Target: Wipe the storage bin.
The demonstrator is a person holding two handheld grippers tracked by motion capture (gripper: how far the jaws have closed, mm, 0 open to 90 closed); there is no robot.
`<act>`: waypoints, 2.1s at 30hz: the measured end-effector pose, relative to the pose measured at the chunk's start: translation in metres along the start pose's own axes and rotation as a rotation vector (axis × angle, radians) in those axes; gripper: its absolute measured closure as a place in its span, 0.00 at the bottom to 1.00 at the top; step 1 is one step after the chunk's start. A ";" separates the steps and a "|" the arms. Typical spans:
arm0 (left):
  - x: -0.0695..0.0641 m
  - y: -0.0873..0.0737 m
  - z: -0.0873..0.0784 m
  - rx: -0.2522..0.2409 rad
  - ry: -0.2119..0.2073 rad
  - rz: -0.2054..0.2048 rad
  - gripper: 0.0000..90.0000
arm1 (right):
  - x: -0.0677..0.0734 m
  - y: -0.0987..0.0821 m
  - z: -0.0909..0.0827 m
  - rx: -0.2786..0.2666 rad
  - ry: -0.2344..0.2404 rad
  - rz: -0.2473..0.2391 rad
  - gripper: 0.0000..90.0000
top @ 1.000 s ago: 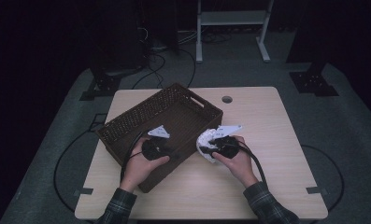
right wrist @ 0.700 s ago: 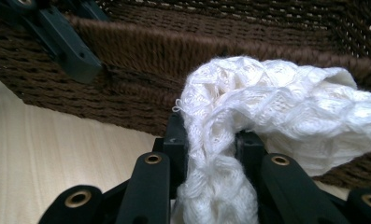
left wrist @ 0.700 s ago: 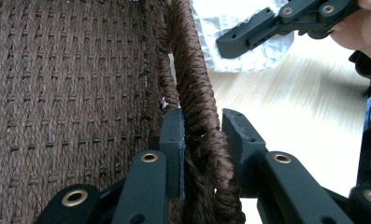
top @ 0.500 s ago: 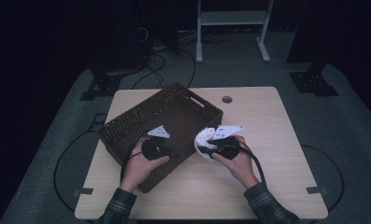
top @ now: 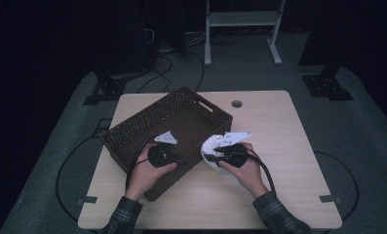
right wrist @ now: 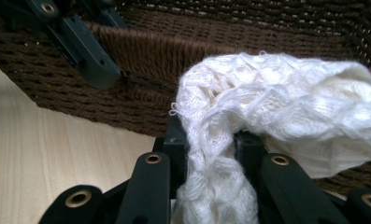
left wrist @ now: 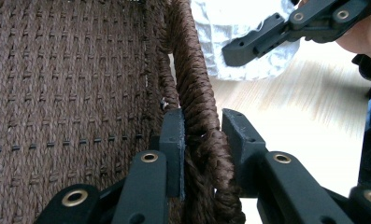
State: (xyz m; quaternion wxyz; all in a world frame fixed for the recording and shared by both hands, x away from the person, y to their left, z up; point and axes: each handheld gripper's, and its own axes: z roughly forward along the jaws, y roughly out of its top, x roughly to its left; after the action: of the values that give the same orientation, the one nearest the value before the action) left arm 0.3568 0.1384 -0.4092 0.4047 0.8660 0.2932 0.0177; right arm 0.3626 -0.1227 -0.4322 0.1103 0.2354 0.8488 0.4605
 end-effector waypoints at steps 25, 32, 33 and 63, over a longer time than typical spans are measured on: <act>0.000 0.000 0.000 0.001 -0.003 0.002 0.78 | -0.003 -0.026 0.041 0.141 0.012 0.022 0.80; 0.000 0.000 0.000 0.000 -0.003 0.002 0.78 | -0.003 -0.028 0.043 0.150 0.013 0.022 0.80; 0.000 0.000 0.000 0.000 -0.003 0.002 0.78 | -0.003 -0.027 0.041 0.147 0.013 0.019 0.80; 0.000 0.000 0.000 0.000 -0.003 -0.003 0.78 | 0.017 0.005 -0.007 -0.014 0.011 -0.035 0.80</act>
State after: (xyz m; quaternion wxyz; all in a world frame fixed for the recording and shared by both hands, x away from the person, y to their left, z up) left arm 0.3567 0.1384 -0.4092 0.4051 0.8656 0.2938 0.0160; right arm 0.3470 -0.1167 -0.4234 0.1156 0.2172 0.8502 0.4654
